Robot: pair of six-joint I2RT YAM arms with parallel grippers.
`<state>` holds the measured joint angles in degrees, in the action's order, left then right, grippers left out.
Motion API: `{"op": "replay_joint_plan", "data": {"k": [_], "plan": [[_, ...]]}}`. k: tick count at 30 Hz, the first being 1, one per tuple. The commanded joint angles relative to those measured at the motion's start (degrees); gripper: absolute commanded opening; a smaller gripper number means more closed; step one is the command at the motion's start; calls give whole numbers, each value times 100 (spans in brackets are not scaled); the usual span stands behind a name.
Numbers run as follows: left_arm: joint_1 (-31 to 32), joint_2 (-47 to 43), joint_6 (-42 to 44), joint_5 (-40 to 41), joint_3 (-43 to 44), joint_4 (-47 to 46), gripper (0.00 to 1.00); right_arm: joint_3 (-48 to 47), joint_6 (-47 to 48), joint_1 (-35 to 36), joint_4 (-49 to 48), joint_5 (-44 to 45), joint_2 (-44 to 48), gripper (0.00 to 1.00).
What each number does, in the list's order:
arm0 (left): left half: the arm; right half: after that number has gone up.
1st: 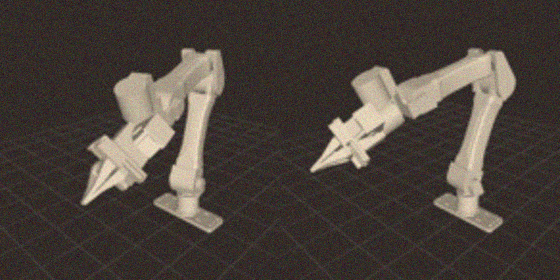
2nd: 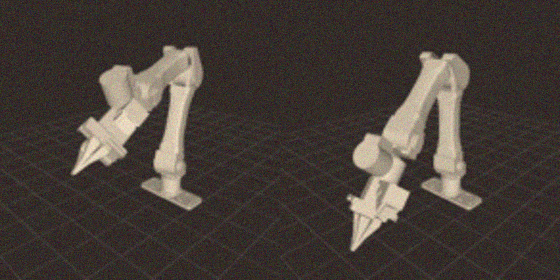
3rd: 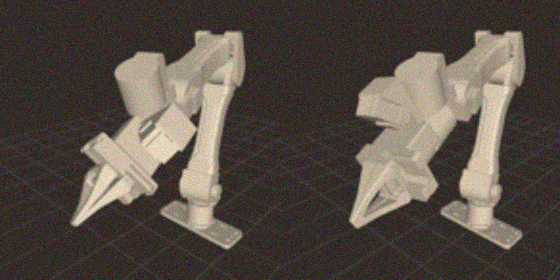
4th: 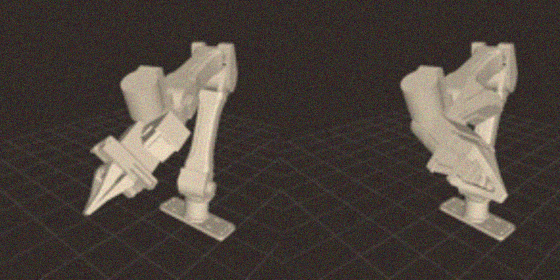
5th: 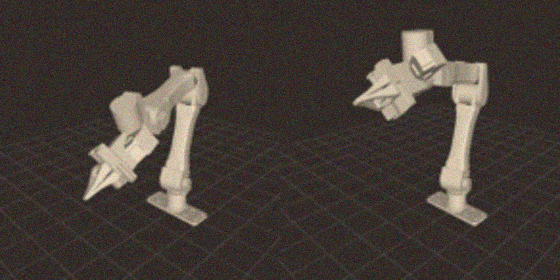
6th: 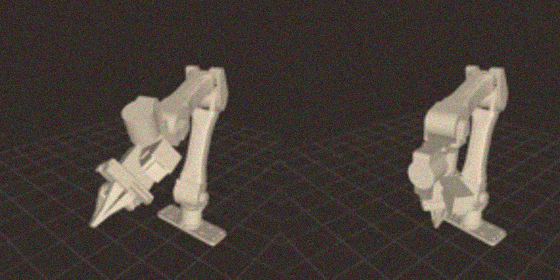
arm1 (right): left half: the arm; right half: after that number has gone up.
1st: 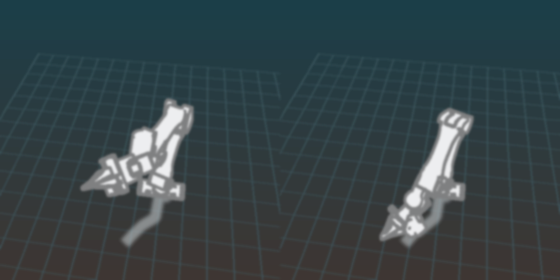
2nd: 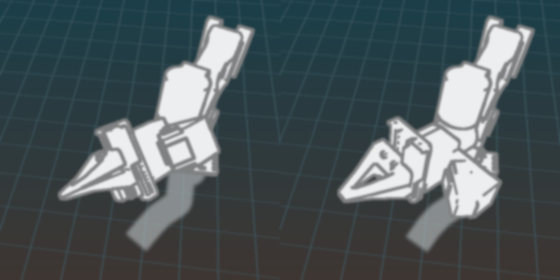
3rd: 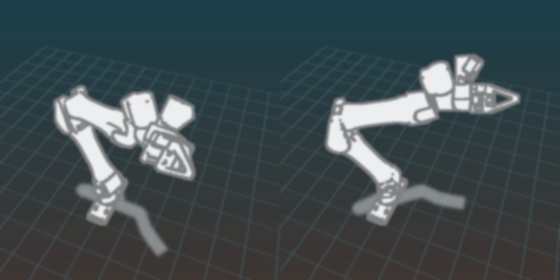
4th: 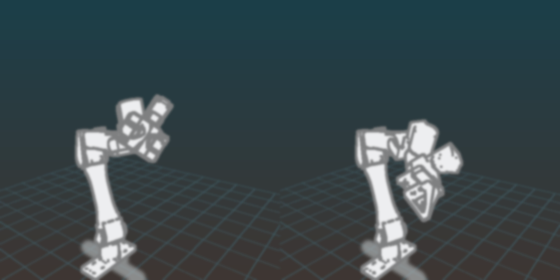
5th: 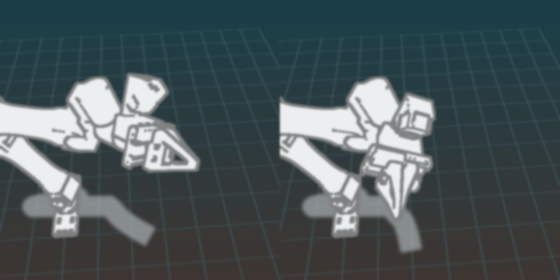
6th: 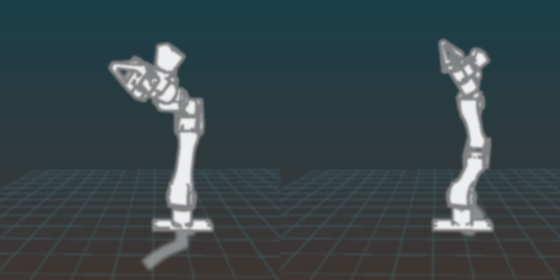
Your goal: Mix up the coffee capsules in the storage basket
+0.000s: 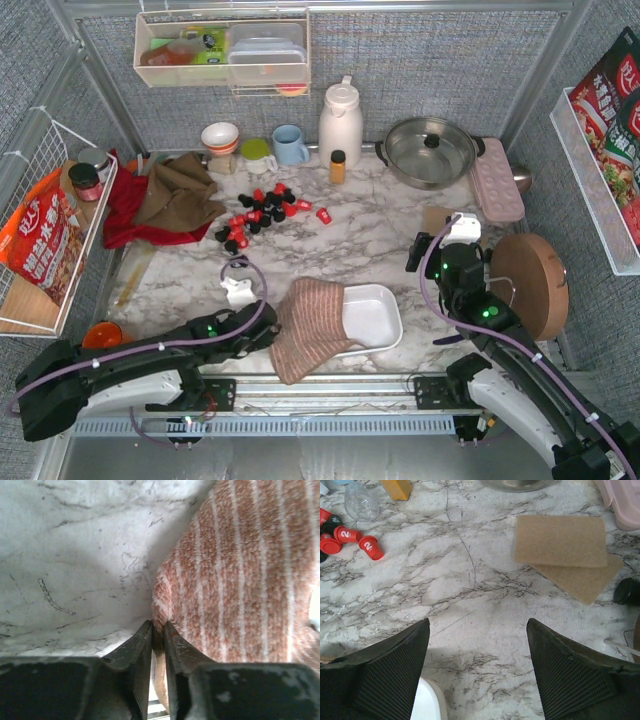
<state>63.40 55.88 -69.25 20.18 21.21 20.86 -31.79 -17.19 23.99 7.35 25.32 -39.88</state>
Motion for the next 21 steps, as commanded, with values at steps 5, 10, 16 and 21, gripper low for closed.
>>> {"op": "replay_joint_plan", "data": {"k": [5,10,16,21], "plan": [[4,-522,468,501,453,-232,5,15,-12,3,-181,100,33,83],[-3,-492,1207,898,1283,177,0,1,0,2,-188,120,28,83],[-18,-85,2378,1265,2604,436,0,-51,327,5,-414,-508,169,82],[-72,656,3749,1234,3756,159,0,-154,979,1,-988,-1864,191,82]]}}
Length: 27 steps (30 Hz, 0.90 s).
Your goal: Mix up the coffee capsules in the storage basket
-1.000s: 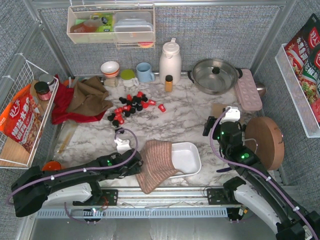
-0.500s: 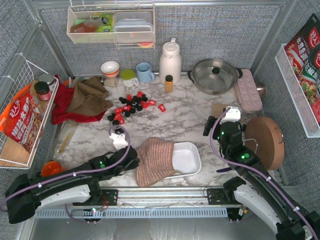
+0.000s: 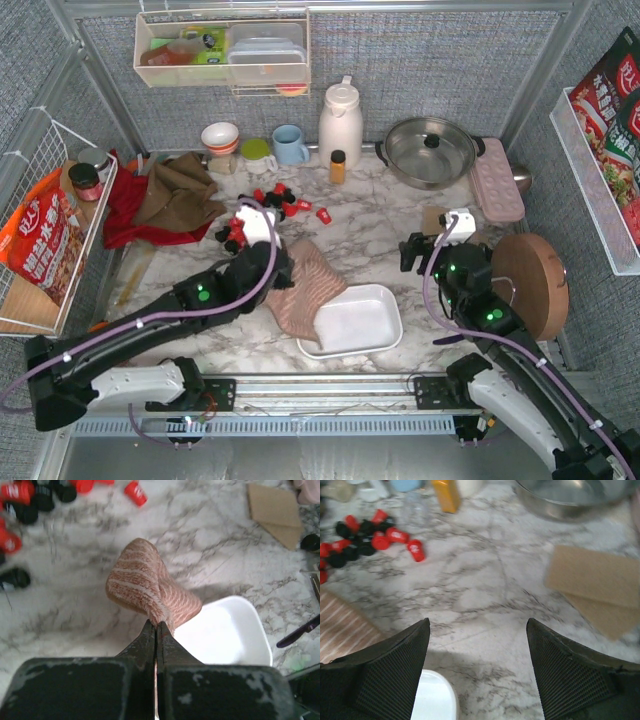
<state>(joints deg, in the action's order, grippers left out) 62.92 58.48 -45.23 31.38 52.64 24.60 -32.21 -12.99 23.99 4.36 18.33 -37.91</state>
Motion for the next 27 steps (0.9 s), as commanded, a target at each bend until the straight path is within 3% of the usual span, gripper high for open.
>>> {"op": "replay_joint_plan", "data": {"k": [1,8,14,21,27], "plan": [[-25,548,1616,67,801,-362,0,-163,651,2,-807,-1478,-43,82],[-85,1444,2836,-231,1865,-1409,0,-775,1116,1,-1326,-3621,-748,82],[-91,1979,3314,-459,2292,-1645,0,-1146,1252,20,-1726,-4956,-1247,80],[-94,1883,3263,-964,2033,-2244,0,-1097,1289,113,-2135,-5129,-1594,78],[-93,1769,3149,-1441,1826,-2521,0,-1340,1261,203,-2060,-5068,-2088,57]]}}
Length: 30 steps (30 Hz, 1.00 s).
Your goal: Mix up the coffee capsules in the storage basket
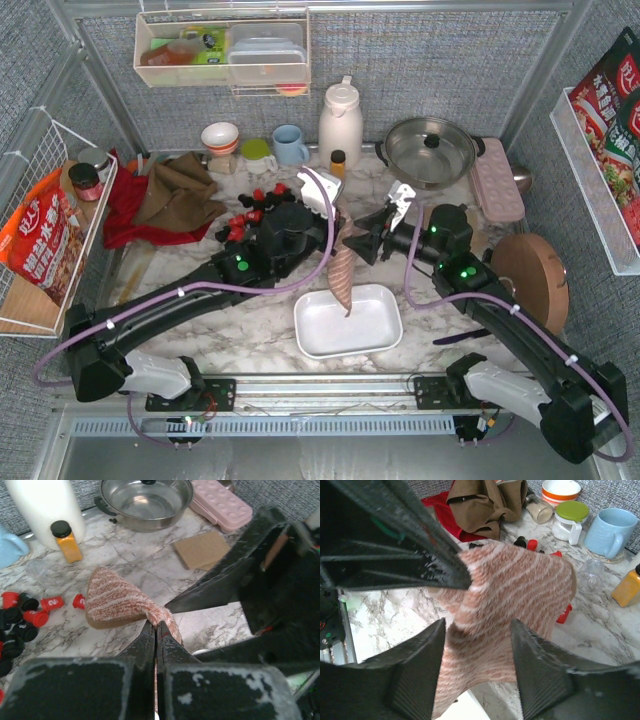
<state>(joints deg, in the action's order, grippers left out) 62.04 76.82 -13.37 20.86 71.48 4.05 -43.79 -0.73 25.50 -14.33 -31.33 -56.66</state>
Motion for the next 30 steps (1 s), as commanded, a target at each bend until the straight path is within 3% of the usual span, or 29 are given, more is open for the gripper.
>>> {"op": "replay_joint_plan", "data": {"k": [1,4,6,9,10,15,21,30], "plan": [[-3,-74,-47,-410,-76,-463,0,-246,35,71,-137,-64,-289,50],[-2,-153,-86,-417,-184,-494,0,-437,46,104,152,94,-434,25],[-1,-272,-103,-381,-314,-574,0,-509,53,114,323,212,-459,0],[-4,-448,-127,-257,-538,-661,0,-505,19,122,399,497,-384,0],[-7,-504,-143,-182,-592,-659,5,-486,2,130,415,679,-336,0],[-8,-894,-254,376,-873,-540,66,-491,68,131,619,1755,-132,0],[-5,-1653,-334,1087,-1224,168,97,-797,621,63,1262,4387,-73,0],[-6,-2869,-552,1553,-1361,1554,99,-456,261,-1101,433,4854,-460,0]]}}
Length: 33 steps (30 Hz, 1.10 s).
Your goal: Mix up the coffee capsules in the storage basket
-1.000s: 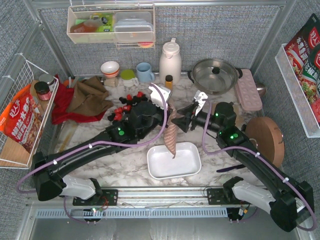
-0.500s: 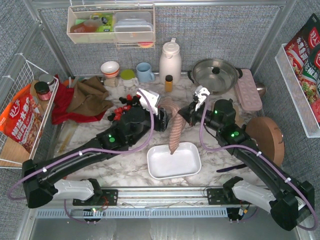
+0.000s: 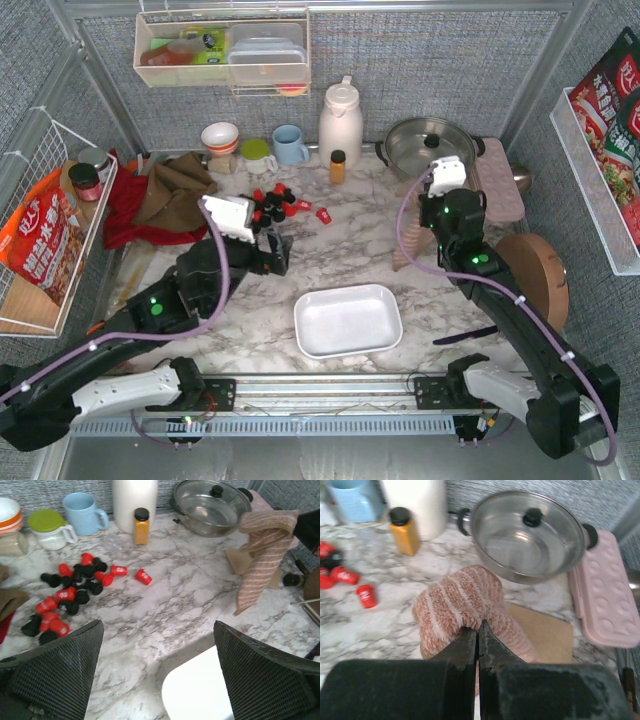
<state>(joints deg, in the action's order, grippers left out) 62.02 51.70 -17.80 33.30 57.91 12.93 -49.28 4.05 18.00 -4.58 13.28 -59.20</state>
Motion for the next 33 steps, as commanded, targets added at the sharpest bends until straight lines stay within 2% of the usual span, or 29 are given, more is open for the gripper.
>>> {"op": "replay_joint_plan", "data": {"k": [1,6,9,18,23,25,28,33], "plan": [[-4,-497,-109,317,-30,740,99,139,-308,-514,-687,317,-331,0],[-1,-1067,-32,316,-399,699,99,251,-1046,-1305,-1093,-209,-1034,0],[-4,-1293,-18,275,-747,500,99,236,-1377,-1549,-1114,-382,-1479,0],[-5,-1183,40,-26,-1281,-102,99,125,-2196,-1589,-1150,-977,-2567,0],[-6,-925,-126,-234,-1312,-187,99,-16,-2295,-1643,-1086,-627,-3175,1],[-1,-824,-241,-298,-1317,-137,99,-157,-2430,-1742,-843,-617,-3242,16],[-5,-686,-439,-340,-1367,-71,99,-263,-2483,-1796,-607,-577,-3198,46],[-6,-455,-767,-390,-1445,48,99,-67,-2511,-1762,-329,-435,-2430,69]]}}
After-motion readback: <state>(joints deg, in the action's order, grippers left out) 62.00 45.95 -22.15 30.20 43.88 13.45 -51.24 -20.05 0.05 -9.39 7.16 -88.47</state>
